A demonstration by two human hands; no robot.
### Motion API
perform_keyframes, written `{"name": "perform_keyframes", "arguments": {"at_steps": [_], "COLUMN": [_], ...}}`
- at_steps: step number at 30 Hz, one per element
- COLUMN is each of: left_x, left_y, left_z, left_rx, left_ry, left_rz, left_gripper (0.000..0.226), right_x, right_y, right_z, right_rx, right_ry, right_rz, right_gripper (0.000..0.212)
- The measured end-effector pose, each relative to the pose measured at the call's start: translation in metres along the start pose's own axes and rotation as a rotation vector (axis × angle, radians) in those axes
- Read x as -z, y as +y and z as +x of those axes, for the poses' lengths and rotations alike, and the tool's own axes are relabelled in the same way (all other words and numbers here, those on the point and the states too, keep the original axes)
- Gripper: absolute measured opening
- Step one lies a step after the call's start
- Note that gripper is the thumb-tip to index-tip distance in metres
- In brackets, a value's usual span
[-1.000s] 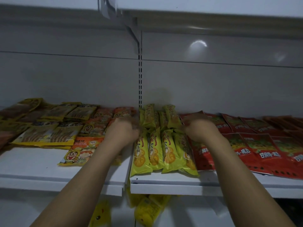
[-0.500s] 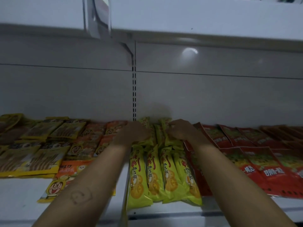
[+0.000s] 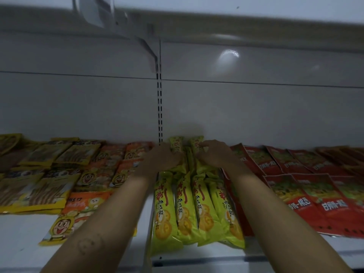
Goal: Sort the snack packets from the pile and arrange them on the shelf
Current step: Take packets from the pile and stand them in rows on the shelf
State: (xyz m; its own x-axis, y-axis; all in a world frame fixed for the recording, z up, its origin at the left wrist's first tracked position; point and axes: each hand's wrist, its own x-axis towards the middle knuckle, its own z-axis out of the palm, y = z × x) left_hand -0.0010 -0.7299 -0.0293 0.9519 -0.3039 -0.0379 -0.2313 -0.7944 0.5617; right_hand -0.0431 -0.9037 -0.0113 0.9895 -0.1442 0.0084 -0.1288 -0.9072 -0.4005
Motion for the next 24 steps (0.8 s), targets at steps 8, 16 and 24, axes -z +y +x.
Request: {"name": "perform_keyframes", "arguments": {"at_steps": [8,16,24], "left_x": [-0.003,0.005,0.004], "left_y": [-0.005,0.001,0.013], "left_z": [-0.009,-0.033,-0.097], "left_rx": [-0.010,-0.002,0.061], "left_ry": [0.038,0.070,0.152], "left_rz": [-0.013,0.043,0.287], "left_gripper": [0.060,0.047,0.052], "right_x": [-0.001,0.006,0.010], "right_y": [0.002,0.002,0.006], "right_z": [-0.008,-0.025,-0.079], "right_rx": [0.003,0.047,0.100], "right_ry": [0.005,-0.007,-0.030], "right_rz": [-0.002,-0.042,-0.233], "right_gripper": [0.059,0.056,0.045]}}
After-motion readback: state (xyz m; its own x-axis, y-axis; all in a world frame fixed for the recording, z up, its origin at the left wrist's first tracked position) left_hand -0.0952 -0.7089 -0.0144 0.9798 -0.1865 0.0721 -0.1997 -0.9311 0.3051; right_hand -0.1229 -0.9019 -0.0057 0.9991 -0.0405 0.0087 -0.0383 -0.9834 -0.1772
